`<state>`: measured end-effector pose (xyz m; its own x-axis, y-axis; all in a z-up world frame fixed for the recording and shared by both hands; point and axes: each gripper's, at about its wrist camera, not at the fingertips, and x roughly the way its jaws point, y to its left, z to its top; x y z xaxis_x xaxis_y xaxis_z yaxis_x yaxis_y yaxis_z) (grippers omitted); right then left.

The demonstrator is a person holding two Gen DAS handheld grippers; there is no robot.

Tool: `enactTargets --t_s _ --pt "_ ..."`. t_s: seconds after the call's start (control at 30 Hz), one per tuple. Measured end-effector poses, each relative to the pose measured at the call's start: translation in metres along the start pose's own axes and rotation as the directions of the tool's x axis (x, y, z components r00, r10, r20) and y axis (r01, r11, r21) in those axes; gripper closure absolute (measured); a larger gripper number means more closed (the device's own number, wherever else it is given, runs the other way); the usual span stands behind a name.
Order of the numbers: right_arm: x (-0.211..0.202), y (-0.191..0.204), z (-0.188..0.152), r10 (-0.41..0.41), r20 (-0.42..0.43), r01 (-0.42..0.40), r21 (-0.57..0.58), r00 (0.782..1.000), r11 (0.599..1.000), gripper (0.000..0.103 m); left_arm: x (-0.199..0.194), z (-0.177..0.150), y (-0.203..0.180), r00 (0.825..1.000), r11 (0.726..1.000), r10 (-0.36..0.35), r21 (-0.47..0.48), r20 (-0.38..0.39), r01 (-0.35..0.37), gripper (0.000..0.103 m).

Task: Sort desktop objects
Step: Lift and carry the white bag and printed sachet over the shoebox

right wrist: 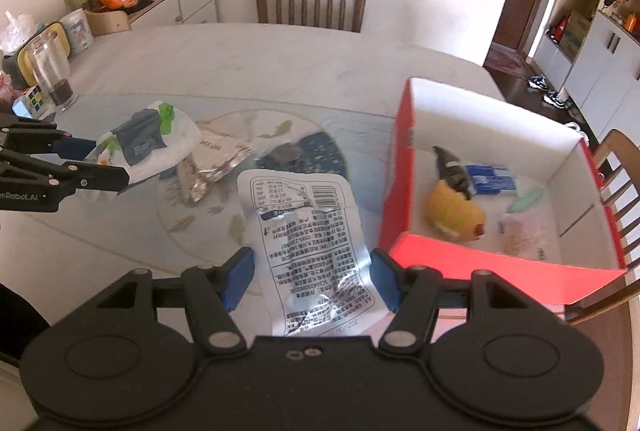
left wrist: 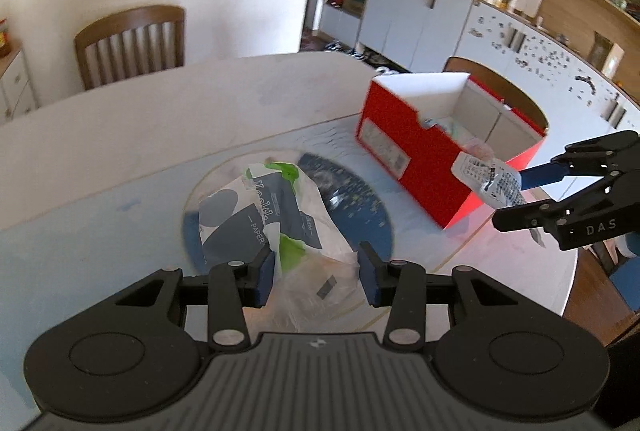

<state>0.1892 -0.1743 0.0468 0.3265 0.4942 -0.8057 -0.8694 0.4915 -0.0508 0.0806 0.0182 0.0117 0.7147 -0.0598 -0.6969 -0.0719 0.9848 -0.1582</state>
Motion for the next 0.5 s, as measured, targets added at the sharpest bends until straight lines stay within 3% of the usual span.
enactTargets --t_s 0.5 --pt "-0.011 -0.080 0.009 -0.075 0.022 0.075 -0.001 0.997 0.997 0.040 0.040 0.064 -0.081 0.996 0.986 -0.071 0.154 0.056 0.062 0.062"
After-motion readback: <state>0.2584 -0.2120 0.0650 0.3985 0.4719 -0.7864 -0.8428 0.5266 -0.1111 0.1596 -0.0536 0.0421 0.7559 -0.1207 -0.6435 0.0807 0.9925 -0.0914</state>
